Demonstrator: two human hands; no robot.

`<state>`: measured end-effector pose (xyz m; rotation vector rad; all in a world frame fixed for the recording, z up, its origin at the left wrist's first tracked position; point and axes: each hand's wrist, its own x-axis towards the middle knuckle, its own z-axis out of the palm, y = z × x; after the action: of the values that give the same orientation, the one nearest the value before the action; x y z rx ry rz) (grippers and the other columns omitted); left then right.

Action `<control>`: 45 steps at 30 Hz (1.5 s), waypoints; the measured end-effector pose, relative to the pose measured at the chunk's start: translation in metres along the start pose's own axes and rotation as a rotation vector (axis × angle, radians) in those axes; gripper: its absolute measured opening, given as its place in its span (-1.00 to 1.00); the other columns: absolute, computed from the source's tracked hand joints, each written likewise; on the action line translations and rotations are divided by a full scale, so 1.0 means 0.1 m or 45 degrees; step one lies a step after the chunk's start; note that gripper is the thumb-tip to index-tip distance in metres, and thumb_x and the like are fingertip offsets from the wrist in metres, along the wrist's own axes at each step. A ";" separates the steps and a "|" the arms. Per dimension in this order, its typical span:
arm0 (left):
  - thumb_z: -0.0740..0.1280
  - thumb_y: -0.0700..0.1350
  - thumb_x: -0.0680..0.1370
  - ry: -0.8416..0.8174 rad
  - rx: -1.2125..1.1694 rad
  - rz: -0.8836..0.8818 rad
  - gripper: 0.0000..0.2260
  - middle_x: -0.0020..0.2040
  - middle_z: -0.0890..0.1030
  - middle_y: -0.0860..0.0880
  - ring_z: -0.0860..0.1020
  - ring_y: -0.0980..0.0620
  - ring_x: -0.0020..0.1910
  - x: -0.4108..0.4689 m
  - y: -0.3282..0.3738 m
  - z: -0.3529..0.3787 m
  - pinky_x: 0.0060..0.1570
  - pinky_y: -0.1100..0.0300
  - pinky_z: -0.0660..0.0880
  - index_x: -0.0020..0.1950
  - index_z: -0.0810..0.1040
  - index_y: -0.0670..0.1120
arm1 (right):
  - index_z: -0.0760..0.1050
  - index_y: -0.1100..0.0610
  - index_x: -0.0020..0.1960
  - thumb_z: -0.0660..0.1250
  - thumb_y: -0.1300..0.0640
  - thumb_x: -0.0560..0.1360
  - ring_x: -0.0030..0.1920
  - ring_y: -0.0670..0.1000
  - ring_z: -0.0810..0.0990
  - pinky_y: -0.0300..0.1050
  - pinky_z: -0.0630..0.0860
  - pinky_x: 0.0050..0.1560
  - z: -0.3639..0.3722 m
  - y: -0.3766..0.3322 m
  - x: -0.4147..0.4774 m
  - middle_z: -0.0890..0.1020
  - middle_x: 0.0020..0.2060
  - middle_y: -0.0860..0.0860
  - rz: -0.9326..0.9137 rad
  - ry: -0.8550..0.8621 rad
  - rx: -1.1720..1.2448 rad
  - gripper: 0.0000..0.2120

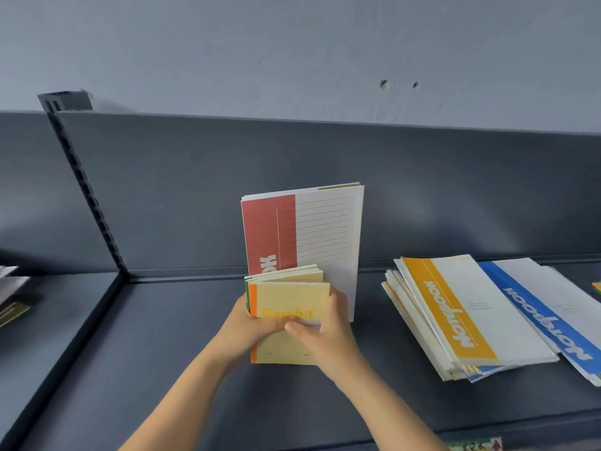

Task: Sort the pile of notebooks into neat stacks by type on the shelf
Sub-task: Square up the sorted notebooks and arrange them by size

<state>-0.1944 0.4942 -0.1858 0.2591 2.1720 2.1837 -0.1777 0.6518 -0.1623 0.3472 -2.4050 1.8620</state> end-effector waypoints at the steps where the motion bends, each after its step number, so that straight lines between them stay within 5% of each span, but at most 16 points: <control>1: 0.61 0.09 0.15 0.006 -0.003 -0.010 -0.33 0.07 0.70 -0.03 0.66 0.03 0.05 0.00 0.00 0.00 -0.07 0.25 0.58 0.19 0.58 -0.09 | 0.36 -0.02 0.09 0.43 0.37 0.39 -0.04 -0.35 0.54 -0.52 0.45 -0.17 0.02 0.00 0.01 0.48 0.08 -0.03 0.025 0.008 0.010 -0.55; 6: 0.62 -0.05 0.19 0.135 0.042 -0.039 -0.44 0.01 0.70 0.03 0.67 0.05 0.01 0.03 -0.03 0.02 -0.08 0.22 0.59 0.13 0.54 -0.02 | 0.22 0.02 0.19 0.30 0.27 0.53 -0.02 -0.27 0.49 -0.48 0.46 -0.19 -0.02 0.16 -0.01 0.47 0.03 -0.16 0.224 -0.045 -0.051 -0.65; 11: 0.58 -0.12 0.25 0.145 0.030 -0.063 -0.53 -0.01 0.71 0.02 0.67 0.02 0.00 0.05 -0.06 0.09 -0.06 0.17 0.58 0.10 0.52 -0.02 | 0.29 0.00 0.16 0.25 0.18 0.55 0.07 -0.11 0.51 -0.25 0.53 -0.04 -0.03 0.35 -0.02 0.50 0.08 -0.05 0.268 -0.003 -0.203 -0.76; 14: 0.56 0.04 0.25 0.070 -0.046 -0.004 -0.48 0.02 0.71 0.01 0.67 -0.01 0.04 0.05 0.04 0.11 -0.09 0.23 0.59 0.14 0.53 -0.05 | 0.22 -0.10 0.19 0.24 0.20 0.56 0.14 -0.10 0.45 -0.22 0.50 0.10 -0.08 0.37 -0.03 0.42 0.13 -0.03 0.222 0.001 -0.243 -0.68; 18: 0.50 0.41 0.10 -0.006 -0.016 0.082 -0.21 0.02 0.69 0.12 0.66 0.12 0.03 0.05 0.25 0.12 -0.11 0.32 0.56 0.18 0.50 -0.02 | 0.16 -0.13 0.22 0.22 0.26 0.57 0.14 -0.23 0.44 -0.45 0.43 0.03 -0.14 0.36 -0.06 0.44 0.13 -0.11 0.172 -0.007 -0.166 -0.59; 24: 0.30 0.57 0.11 -0.151 0.123 0.170 -0.12 -0.22 0.68 0.22 0.62 0.28 -0.29 0.04 0.39 0.14 -0.36 0.48 0.45 0.10 0.52 -0.12 | 0.16 -0.14 0.21 0.23 0.24 0.57 0.14 -0.26 0.42 -0.48 0.44 -0.02 -0.17 0.36 -0.08 0.39 0.11 -0.17 0.147 0.055 -0.171 -0.60; 28: 0.16 0.61 0.20 -0.100 0.124 0.060 -0.13 0.03 0.69 0.07 0.63 0.14 -0.03 0.12 0.25 0.06 -0.12 0.27 0.52 0.18 0.56 -0.04 | 0.14 -0.12 0.28 0.22 0.23 0.58 0.16 -0.20 0.44 -0.44 0.45 -0.02 -0.20 0.37 -0.09 0.43 0.14 -0.15 0.186 0.055 -0.176 -0.59; 31: 0.13 0.44 0.42 -0.049 -0.046 -0.026 -0.43 0.14 0.66 0.09 0.61 0.09 0.14 0.13 0.21 0.04 0.06 0.29 0.52 0.19 0.55 0.08 | 0.13 -0.12 0.25 0.19 0.25 0.59 0.13 -0.20 0.44 -0.41 0.45 -0.06 -0.24 0.37 -0.08 0.45 0.11 -0.17 0.254 0.063 -0.137 -0.60; 34: 0.35 0.11 0.50 -0.026 -0.147 -0.068 -0.63 0.12 0.68 0.03 0.64 0.03 0.13 0.14 0.21 0.06 -0.01 0.26 0.58 0.25 0.51 -0.01 | 0.16 -0.09 0.22 0.20 0.26 0.58 0.10 -0.18 0.44 -0.40 0.44 -0.08 -0.30 0.36 -0.07 0.45 0.07 -0.15 0.304 0.133 -0.089 -0.63; 40: 0.45 -0.11 0.44 0.152 0.033 -0.081 -0.68 0.00 0.71 0.03 0.67 0.02 0.02 0.20 0.08 0.16 0.03 0.10 0.62 0.19 0.55 -0.04 | 0.24 0.05 0.28 0.20 0.30 0.57 0.11 -0.10 0.44 -0.24 0.40 0.06 -0.52 0.37 -0.07 0.47 0.01 -0.14 0.346 0.288 -0.038 -0.66; 45: 0.44 -0.15 0.49 0.258 0.343 -0.053 -0.69 0.04 0.67 0.04 0.64 0.02 0.01 0.24 -0.08 0.20 -0.06 0.23 0.60 0.23 0.56 -0.12 | 0.24 0.01 0.19 0.18 0.30 0.58 0.06 -0.14 0.44 -0.43 0.38 -0.17 -0.50 0.37 -0.08 0.46 -0.03 -0.18 0.361 0.303 -0.035 -0.71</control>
<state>-0.2158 0.5182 -0.1913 0.0006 2.5552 1.9697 -0.1819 0.7095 -0.1864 -0.2190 -2.4120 1.8465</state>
